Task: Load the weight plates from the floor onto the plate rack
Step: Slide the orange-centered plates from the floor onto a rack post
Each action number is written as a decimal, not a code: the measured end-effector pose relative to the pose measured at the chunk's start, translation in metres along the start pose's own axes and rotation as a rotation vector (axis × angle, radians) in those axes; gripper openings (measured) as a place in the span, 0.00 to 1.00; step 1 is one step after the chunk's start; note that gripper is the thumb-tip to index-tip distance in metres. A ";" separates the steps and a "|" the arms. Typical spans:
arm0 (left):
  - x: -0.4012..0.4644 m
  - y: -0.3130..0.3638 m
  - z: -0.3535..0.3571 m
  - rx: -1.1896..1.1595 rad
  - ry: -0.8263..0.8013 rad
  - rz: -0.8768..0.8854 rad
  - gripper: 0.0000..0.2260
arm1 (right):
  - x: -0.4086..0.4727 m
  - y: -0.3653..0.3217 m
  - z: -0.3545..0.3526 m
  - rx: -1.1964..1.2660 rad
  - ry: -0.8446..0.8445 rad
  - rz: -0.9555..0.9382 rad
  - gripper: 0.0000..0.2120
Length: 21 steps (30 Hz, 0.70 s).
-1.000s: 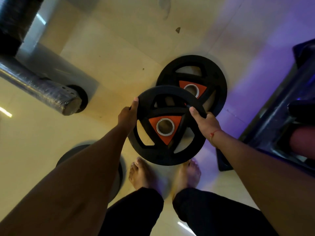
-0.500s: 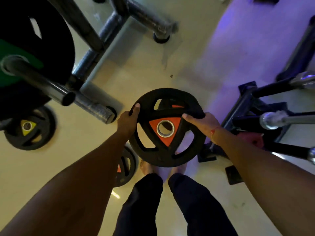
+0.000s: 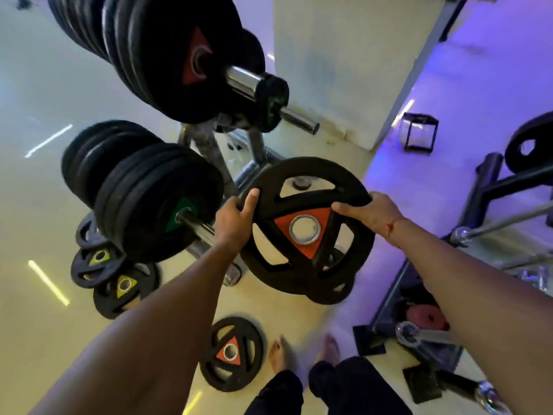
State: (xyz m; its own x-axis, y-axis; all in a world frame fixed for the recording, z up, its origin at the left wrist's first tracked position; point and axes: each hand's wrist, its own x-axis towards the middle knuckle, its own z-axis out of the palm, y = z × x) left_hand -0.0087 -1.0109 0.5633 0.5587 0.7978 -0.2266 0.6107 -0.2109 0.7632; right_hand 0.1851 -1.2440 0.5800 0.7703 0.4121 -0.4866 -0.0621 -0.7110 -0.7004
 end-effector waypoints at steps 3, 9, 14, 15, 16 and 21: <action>0.006 0.031 -0.040 -0.017 0.093 0.069 0.23 | -0.004 -0.054 -0.013 -0.018 0.001 -0.108 0.45; 0.031 0.073 -0.087 -0.085 0.184 0.116 0.25 | 0.018 -0.131 -0.033 -0.048 -0.007 -0.337 0.34; 0.061 0.111 -0.101 -0.039 0.329 0.162 0.28 | 0.056 -0.184 -0.057 -0.059 0.001 -0.454 0.35; 0.067 0.119 -0.102 -0.036 0.354 0.162 0.28 | 0.065 -0.193 -0.062 -0.069 0.001 -0.477 0.36; 0.072 0.126 -0.103 -0.028 0.381 0.161 0.28 | 0.072 -0.201 -0.067 -0.072 -0.002 -0.491 0.36; 0.096 0.154 -0.104 -0.007 0.496 0.161 0.24 | 0.105 -0.242 -0.085 -0.081 -0.032 -0.540 0.34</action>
State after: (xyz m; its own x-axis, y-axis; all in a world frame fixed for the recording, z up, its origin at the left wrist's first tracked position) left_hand 0.0808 -0.9078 0.7221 0.3112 0.9276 0.2068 0.5342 -0.3507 0.7692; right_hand 0.3356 -1.0775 0.7425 0.6591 0.7472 -0.0852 0.3870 -0.4342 -0.8134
